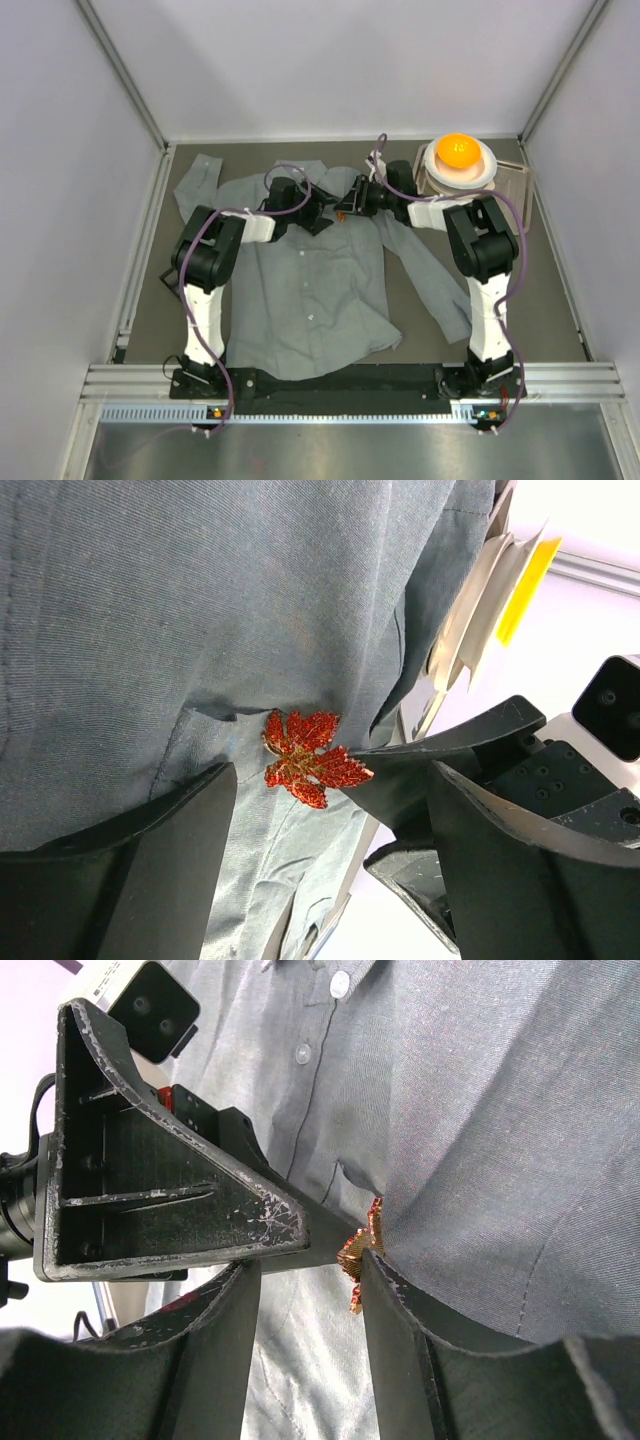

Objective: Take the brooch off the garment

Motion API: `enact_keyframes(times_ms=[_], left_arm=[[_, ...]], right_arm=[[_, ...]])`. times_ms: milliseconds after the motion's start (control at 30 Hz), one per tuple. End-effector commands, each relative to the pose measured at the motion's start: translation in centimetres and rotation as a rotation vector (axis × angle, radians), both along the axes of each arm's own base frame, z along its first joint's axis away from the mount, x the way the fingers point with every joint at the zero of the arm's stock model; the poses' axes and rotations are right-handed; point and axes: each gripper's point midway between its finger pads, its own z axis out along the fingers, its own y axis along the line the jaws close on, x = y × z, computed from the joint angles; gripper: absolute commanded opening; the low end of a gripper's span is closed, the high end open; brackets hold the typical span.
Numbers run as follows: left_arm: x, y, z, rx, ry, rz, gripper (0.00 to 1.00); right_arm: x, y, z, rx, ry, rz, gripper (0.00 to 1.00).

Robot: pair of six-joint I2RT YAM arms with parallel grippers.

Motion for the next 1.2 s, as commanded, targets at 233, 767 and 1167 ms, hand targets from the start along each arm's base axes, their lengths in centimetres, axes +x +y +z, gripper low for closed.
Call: enact_keyframes(times_ms=[233,767,1167], left_arm=[[-1.2,-2.9,0.2,-0.040,0.028,-0.089,0.66],[-1.9,-2.2,-0.7,0.001,0.042,-0.082,0.67],[-0.8,-0.4,0.0,0.252,0.061,-0.070,0.74]], right_arm=[[1.3,0.0,4.3,-0.010,-0.152,-0.008,0.53],[1.7,-2.9,6.1,0.053,-0.197,-0.113,0.59],[1.5,-8.0,7.1,-0.095,-0.258,-0.217,0.57]])
